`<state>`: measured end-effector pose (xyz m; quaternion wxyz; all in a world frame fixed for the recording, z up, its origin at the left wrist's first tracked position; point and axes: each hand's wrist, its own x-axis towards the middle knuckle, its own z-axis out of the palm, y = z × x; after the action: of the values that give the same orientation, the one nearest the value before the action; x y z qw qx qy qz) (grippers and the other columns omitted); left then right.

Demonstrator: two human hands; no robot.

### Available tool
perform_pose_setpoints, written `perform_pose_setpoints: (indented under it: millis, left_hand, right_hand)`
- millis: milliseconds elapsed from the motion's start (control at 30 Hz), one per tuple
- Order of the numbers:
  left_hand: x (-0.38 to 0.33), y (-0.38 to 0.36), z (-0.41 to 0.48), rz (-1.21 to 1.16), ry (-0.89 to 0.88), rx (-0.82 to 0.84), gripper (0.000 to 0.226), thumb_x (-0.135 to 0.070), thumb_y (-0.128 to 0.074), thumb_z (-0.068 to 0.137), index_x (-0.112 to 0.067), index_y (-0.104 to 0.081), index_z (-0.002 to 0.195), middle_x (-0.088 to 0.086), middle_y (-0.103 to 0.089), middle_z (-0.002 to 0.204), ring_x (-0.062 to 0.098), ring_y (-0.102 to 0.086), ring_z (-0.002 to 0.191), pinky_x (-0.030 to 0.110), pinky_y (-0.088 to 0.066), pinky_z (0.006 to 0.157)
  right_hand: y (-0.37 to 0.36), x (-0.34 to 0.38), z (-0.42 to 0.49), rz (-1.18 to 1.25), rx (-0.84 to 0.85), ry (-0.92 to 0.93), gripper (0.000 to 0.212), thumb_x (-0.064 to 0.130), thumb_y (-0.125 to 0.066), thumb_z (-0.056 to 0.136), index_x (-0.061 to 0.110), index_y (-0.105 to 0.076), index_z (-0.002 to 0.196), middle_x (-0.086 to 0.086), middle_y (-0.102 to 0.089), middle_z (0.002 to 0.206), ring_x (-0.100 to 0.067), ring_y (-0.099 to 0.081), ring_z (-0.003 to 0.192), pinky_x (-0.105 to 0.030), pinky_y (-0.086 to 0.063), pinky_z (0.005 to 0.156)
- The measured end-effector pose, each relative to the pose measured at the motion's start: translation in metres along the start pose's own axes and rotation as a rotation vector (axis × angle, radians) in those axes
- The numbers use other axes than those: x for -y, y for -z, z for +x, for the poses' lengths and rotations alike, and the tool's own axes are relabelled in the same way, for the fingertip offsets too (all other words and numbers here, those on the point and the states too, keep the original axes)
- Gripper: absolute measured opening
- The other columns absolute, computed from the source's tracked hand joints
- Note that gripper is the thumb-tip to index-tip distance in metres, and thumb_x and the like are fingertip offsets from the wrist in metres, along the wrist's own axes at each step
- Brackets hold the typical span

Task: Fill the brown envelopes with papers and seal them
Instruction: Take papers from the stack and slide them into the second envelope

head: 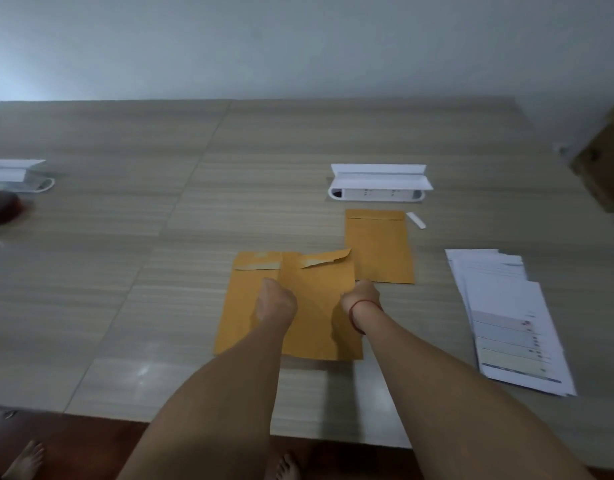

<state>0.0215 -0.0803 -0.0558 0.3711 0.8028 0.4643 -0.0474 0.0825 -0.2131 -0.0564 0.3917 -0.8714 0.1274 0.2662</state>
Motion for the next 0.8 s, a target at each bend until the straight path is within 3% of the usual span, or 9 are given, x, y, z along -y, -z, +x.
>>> perform_pose_setpoints:
  millis: [133, 200, 300, 367, 467, 533, 600, 667, 800]
  left_hand:
    - [-0.020, -0.044, -0.036, 0.012, -0.045, 0.089, 0.005, -0.014, -0.056, 0.089, -0.009, -0.057, 0.089, 0.007, -0.056, 0.078, 0.021, -0.053, 0.061, 0.028, -0.040, 0.049]
    - [-0.024, -0.067, -0.056, 0.021, -0.057, 0.123, 0.010, -0.013, -0.057, 0.084, -0.006, -0.064, 0.084, 0.008, -0.054, 0.067, 0.027, -0.060, 0.061, 0.026, -0.039, 0.045]
    - [-0.022, -0.097, -0.079, 0.029, -0.043, 0.167, 0.028, -0.019, -0.062, 0.081, 0.003, -0.065, 0.099, 0.019, -0.068, 0.089, 0.036, -0.068, 0.087, 0.039, -0.057, 0.064]
    - [-0.019, -0.111, -0.091, 0.033, -0.041, 0.168, 0.031, -0.022, -0.065, 0.081, 0.002, -0.065, 0.100, 0.017, -0.068, 0.088, 0.032, -0.067, 0.079, 0.032, -0.051, 0.056]
    - [-0.015, -0.128, -0.099, 0.031, -0.050, 0.167, 0.016, -0.023, -0.066, 0.081, -0.010, -0.058, 0.076, 0.015, -0.064, 0.080, 0.026, -0.060, 0.066, 0.029, -0.043, 0.052]
    - [-0.014, -0.134, -0.103, 0.050, -0.050, 0.169, 0.021, -0.022, -0.065, 0.081, -0.013, -0.049, 0.072, 0.009, -0.061, 0.077, 0.023, -0.056, 0.064, 0.029, -0.046, 0.054]
    - [-0.013, -0.136, -0.109, 0.087, -0.054, 0.162, 0.018, -0.025, -0.066, 0.081, -0.010, -0.055, 0.083, 0.008, -0.064, 0.089, 0.024, -0.061, 0.075, 0.032, -0.051, 0.061]
    - [-0.014, -0.135, -0.115, 0.178, -0.078, 0.135, 0.031, -0.029, -0.066, 0.082, -0.010, -0.053, 0.103, 0.008, -0.057, 0.105, 0.027, -0.059, 0.096, 0.038, -0.052, 0.077]
    - [-0.018, -0.139, -0.111, 0.310, -0.256, 0.116, 0.033, -0.027, -0.060, 0.089, -0.012, -0.049, 0.116, 0.007, -0.048, 0.117, 0.026, -0.050, 0.110, 0.037, -0.046, 0.091]
  right_hand:
    - [0.051, -0.041, 0.000, -0.004, -0.059, -0.026, 0.016, 0.000, -0.047, 0.086, 0.010, -0.053, 0.098, -0.010, -0.061, 0.100, -0.026, -0.055, 0.080, -0.030, -0.044, 0.065]
    - [0.075, -0.069, -0.002, -0.025, -0.076, -0.065, 0.023, 0.001, -0.047, 0.088, 0.007, -0.054, 0.110, -0.012, -0.062, 0.105, -0.026, -0.056, 0.082, -0.031, -0.045, 0.066]
    - [0.096, -0.107, -0.002, -0.088, -0.081, -0.100, 0.015, 0.002, -0.049, 0.089, 0.006, -0.057, 0.101, -0.011, -0.062, 0.094, -0.022, -0.054, 0.073, -0.030, -0.045, 0.066]
    - [0.102, -0.124, -0.002, -0.119, -0.088, -0.101, 0.008, 0.002, -0.050, 0.090, 0.007, -0.057, 0.091, -0.008, -0.058, 0.084, -0.020, -0.053, 0.068, -0.030, -0.045, 0.066]
    - [0.109, -0.143, 0.001, -0.153, -0.087, -0.082, 0.012, 0.002, -0.051, 0.090, 0.008, -0.057, 0.098, -0.011, -0.062, 0.096, -0.023, -0.055, 0.078, -0.029, -0.044, 0.066]
    - [0.111, -0.150, 0.000, -0.198, -0.086, -0.081, 0.009, 0.003, -0.052, 0.090, 0.010, -0.054, 0.095, -0.009, -0.059, 0.096, -0.024, -0.055, 0.082, -0.030, -0.045, 0.067]
    - [0.113, -0.155, -0.002, -0.270, -0.125, -0.078, 0.012, 0.008, -0.053, 0.091, 0.011, -0.056, 0.102, -0.010, -0.059, 0.105, -0.026, -0.059, 0.094, -0.032, -0.046, 0.071]
    - [0.115, -0.157, 0.000, -0.377, -0.214, -0.051, 0.021, 0.016, -0.052, 0.093, 0.012, -0.057, 0.113, -0.010, -0.056, 0.119, -0.027, -0.056, 0.110, -0.036, -0.047, 0.083]
    - [0.115, -0.157, 0.016, -0.422, -0.213, 0.099, 0.026, 0.019, -0.048, 0.094, 0.012, -0.055, 0.118, -0.010, -0.052, 0.122, -0.027, -0.053, 0.112, -0.037, -0.049, 0.088]
